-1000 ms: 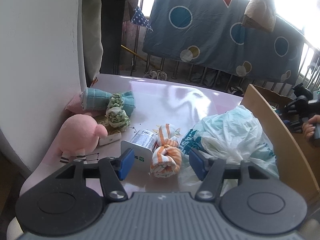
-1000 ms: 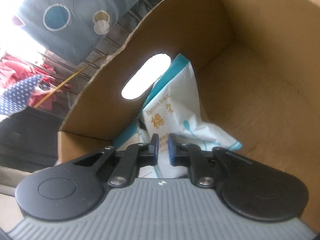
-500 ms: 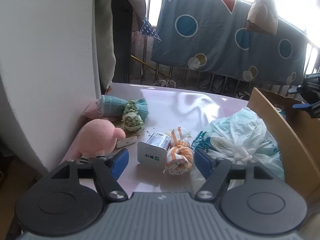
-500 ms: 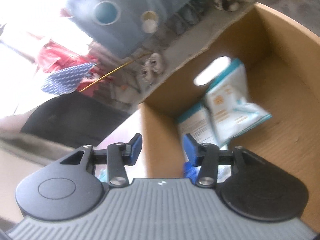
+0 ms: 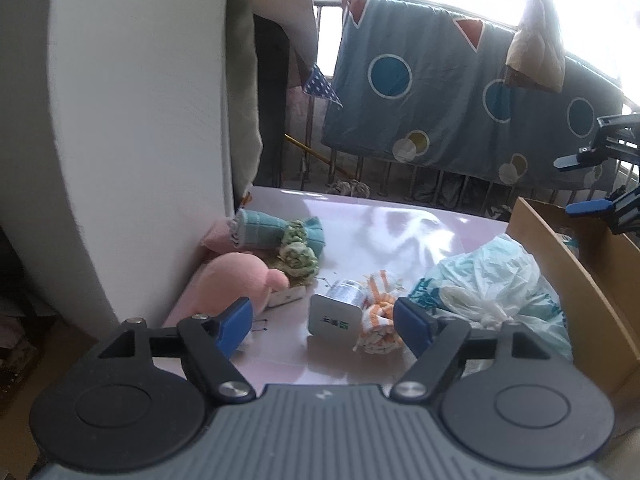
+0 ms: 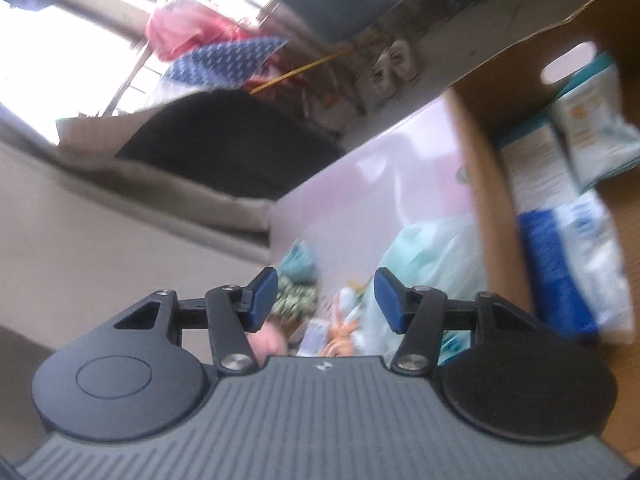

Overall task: Organize soft objects
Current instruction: 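Move the right gripper back toward the items on the table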

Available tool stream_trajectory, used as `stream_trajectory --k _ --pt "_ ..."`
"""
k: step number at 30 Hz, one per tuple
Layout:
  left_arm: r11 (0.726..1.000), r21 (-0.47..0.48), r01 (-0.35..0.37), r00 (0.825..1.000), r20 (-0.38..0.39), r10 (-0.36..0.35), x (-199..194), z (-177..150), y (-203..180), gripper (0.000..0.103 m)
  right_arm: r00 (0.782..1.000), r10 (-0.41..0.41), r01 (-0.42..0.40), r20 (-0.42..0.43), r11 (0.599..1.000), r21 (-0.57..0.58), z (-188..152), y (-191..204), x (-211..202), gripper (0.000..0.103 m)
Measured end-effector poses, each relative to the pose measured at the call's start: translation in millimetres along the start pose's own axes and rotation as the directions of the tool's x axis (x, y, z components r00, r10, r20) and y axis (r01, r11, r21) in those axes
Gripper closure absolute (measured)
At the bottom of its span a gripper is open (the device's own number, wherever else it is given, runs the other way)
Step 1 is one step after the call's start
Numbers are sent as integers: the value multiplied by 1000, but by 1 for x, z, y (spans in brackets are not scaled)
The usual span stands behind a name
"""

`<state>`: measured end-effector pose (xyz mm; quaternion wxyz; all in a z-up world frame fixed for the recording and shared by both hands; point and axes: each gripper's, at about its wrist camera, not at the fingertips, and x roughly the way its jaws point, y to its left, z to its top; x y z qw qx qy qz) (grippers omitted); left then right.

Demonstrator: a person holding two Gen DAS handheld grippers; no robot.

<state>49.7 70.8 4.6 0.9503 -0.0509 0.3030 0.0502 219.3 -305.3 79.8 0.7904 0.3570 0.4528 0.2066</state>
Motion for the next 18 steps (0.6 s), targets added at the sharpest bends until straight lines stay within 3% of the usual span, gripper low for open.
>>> stream_trajectory --k 18 --pt "998 -23 -62 997 46 63 -7 -13 43 25 987 36 -41 -157 999 -26 -35 62 68 43"
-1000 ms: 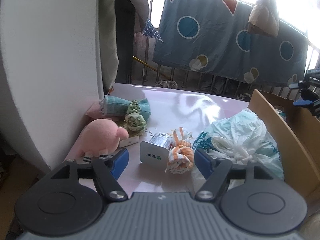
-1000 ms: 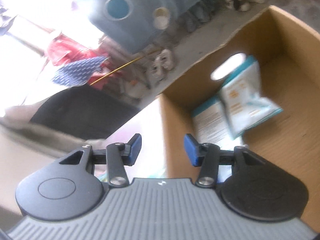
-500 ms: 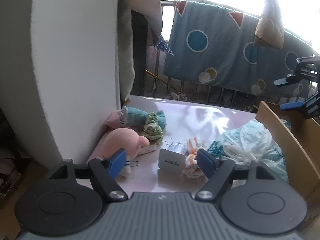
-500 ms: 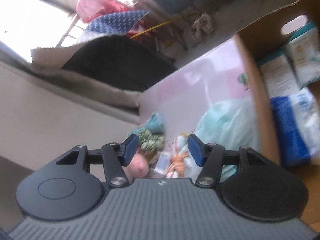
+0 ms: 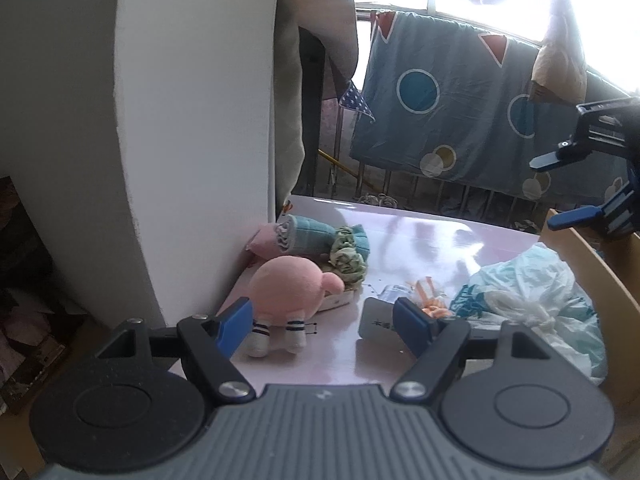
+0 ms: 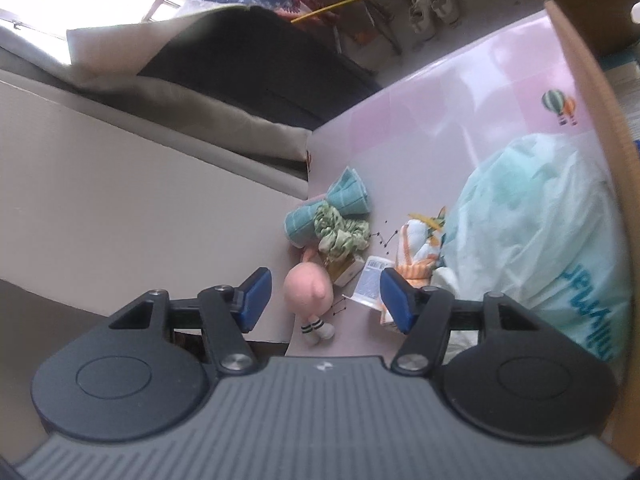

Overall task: Organize soft objects
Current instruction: 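Move the right gripper back toward the items on the table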

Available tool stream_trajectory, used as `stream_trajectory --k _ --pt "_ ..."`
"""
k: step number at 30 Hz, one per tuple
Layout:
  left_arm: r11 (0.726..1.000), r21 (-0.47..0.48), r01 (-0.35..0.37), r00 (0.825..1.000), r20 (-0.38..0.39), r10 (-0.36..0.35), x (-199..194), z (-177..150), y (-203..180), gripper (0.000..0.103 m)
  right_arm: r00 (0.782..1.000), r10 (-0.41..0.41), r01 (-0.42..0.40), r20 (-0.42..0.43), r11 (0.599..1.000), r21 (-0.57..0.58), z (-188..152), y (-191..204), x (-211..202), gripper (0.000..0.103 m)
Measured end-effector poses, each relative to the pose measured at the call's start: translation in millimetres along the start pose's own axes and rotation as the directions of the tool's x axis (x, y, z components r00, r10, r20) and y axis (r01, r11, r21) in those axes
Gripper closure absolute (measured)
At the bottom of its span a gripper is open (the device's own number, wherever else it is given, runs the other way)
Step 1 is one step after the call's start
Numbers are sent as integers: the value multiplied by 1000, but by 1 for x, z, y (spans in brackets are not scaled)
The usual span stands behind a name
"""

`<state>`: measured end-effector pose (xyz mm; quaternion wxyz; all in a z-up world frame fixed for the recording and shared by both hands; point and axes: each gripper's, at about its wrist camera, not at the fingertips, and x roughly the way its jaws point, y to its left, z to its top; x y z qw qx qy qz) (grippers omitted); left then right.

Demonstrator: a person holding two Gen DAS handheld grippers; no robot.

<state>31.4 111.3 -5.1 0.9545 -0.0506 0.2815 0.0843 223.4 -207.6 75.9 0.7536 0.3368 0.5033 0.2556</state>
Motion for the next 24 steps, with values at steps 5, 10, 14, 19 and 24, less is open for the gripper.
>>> stream_trajectory --k 5,10,14,19,24 --pt "999 26 -26 1000 7 26 9 -1 4 25 999 2 -2 -36 1000 -2 0 7 27 42" --pt "996 59 -63 997 37 61 24 4 1 27 997 -26 25 -74 1000 -11 8 14 65 42" --pt "993 85 -86 996 37 83 42 7 -2 31 993 -53 50 -103 998 -29 20 22 103 42" --pt "992 78 -99 995 7 99 62 6 1 43 985 -78 60 -153 991 -120 46 41 160 42" --pt "992 57 -114 993 -36 116 83 4 14 54 984 -80 48 -161 980 -192 80 59 230 44"
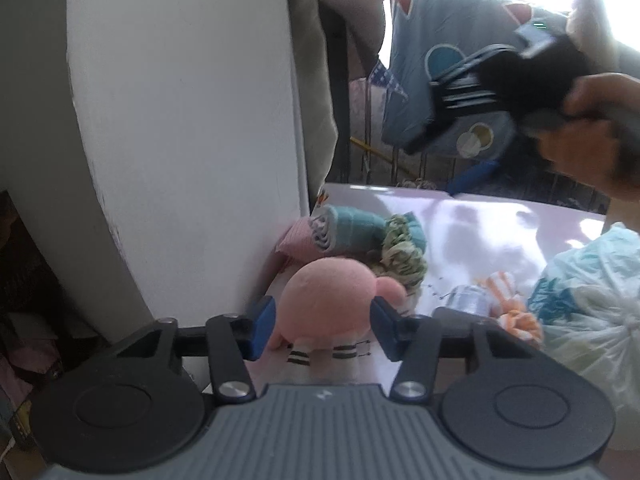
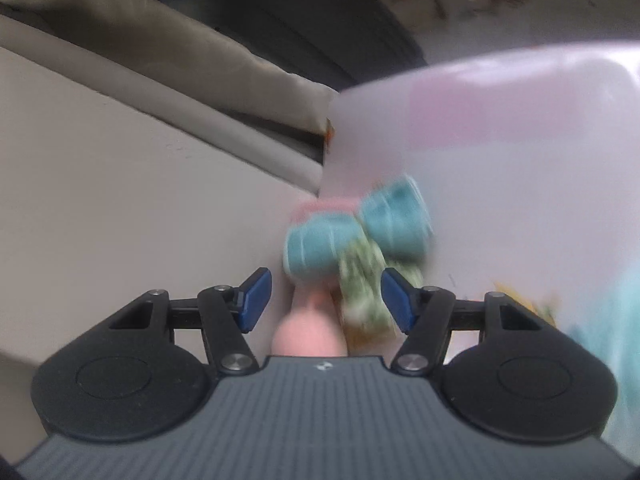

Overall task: Organize soft objects
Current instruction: 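Move the right gripper back toward the items on the table, then close the right gripper on the pink knitted sponge pad and lift it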

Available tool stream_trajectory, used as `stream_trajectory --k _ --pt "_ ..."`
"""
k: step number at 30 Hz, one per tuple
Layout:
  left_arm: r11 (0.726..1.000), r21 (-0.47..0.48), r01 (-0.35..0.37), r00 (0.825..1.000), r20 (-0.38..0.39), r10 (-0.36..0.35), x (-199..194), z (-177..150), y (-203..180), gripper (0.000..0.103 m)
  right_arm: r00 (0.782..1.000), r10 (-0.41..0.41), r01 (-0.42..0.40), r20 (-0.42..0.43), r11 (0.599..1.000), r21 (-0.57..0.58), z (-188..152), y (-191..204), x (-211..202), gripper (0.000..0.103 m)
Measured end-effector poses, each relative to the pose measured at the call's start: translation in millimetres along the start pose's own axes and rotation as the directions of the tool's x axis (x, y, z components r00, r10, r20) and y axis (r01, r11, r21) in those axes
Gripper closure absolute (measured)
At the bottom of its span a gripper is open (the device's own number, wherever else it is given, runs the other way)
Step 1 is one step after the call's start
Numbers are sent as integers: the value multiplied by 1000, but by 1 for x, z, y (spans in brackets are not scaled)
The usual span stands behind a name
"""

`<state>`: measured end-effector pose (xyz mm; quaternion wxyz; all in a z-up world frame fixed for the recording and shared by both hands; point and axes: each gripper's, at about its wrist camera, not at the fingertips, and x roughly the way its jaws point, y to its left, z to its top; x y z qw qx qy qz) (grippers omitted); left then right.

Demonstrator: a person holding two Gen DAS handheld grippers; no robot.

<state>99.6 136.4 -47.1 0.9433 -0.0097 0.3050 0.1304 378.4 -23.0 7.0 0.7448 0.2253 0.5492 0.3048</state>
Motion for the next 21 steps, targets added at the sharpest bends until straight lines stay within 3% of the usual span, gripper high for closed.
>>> stream_trajectory --k 6,9,17,19,21 --pt "1000 -14 -20 999 -25 19 19 5 10 66 1000 -12 12 -15 1000 18 37 -7 74 46" --pt "1000 -21 -14 1000 -10 14 24 14 11 67 996 -35 38 -81 999 35 35 -19 97 46" --pt "997 -54 53 998 32 -51 37 37 1 67 963 -54 59 -264 998 13 0 -39 79 45" --pt "996 -64 69 998 19 -67 45 41 -2 67 968 -46 50 -245 999 9 3 -36 71 45" --pt "994 -79 72 997 8 -71 53 43 -3 67 984 -20 19 -175 1000 -6 17 -29 63 45"
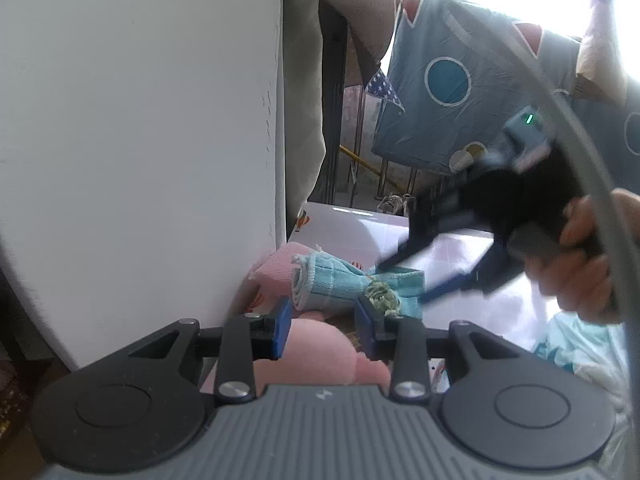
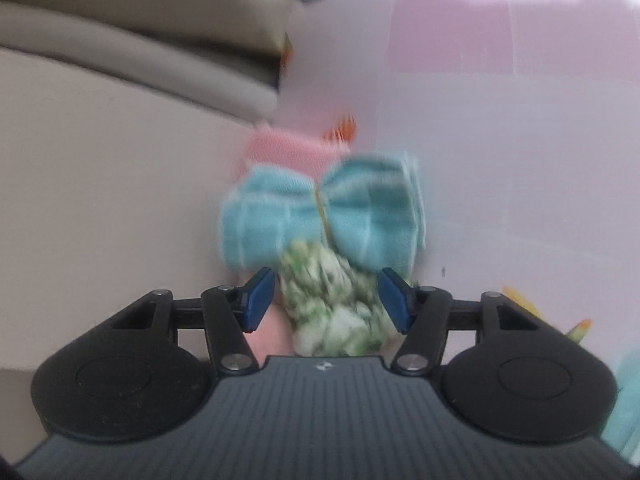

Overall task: Organize soft objects
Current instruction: 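Close the right gripper on the pink knitted sponge pad and lift it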

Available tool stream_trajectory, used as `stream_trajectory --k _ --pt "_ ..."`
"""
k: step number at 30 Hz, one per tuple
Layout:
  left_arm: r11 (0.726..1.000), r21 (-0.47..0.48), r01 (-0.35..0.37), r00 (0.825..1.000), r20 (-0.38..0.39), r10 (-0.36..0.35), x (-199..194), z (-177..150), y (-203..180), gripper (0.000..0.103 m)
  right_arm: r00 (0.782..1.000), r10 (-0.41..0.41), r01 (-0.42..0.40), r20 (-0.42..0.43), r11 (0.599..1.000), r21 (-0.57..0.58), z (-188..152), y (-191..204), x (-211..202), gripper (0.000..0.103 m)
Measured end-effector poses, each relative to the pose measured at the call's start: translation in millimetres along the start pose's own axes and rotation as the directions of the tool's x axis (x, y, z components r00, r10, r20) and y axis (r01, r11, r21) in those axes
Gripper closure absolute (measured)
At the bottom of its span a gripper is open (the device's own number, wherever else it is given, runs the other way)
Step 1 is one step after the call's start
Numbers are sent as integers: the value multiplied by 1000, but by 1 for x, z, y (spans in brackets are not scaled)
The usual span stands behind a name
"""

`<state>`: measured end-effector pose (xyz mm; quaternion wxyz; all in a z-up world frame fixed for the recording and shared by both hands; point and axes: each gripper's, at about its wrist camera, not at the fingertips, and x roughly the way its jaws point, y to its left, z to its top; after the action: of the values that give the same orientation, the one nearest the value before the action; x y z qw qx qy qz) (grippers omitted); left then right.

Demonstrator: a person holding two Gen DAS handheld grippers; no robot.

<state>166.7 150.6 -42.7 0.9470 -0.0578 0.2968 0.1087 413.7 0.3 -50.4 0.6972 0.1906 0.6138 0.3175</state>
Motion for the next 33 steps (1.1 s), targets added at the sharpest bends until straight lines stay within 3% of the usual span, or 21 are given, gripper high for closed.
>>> stream_trajectory --k 5,8,12,15,18,21,25,28,30,33 --pt "1000 -14 -3 1000 -21 3 9 0 4 67 995 38 -30 87 995 -91 39 22 10 45" --pt "1000 -2 -7 999 -40 7 9 -5 6 67 998 -3 14 56 981 -192 54 38 42 40" --pt "1000 23 -8 998 -60 9 8 -11 10 67 993 -112 94 -32 933 -348 57 63 92 33" --pt "999 34 -11 997 -74 14 4 -17 14 67 985 -168 128 -47 877 -463 46 80 112 17" --pt "999 37 -12 996 -89 15 3 -21 17 66 975 -214 144 -65 822 -552 41 96 129 10" --pt "999 35 -15 995 -98 18 8 -20 16 66 956 -282 167 -76 741 -650 31 109 142 1" --pt "999 30 -11 995 -95 14 10 -17 15 66 932 -360 198 -54 627 -753 14 118 151 1" --pt "999 35 -9 996 -89 12 10 -13 13 66 916 -401 231 -19 566 -792 5 118 159 3" --pt "999 36 -8 996 -86 11 6 -16 14 66 911 -412 263 -3 588 -765 6 111 162 10" --pt "999 38 -9 996 -86 13 -1 -21 15 66 945 -326 252 19 693 -676 16 103 146 15"
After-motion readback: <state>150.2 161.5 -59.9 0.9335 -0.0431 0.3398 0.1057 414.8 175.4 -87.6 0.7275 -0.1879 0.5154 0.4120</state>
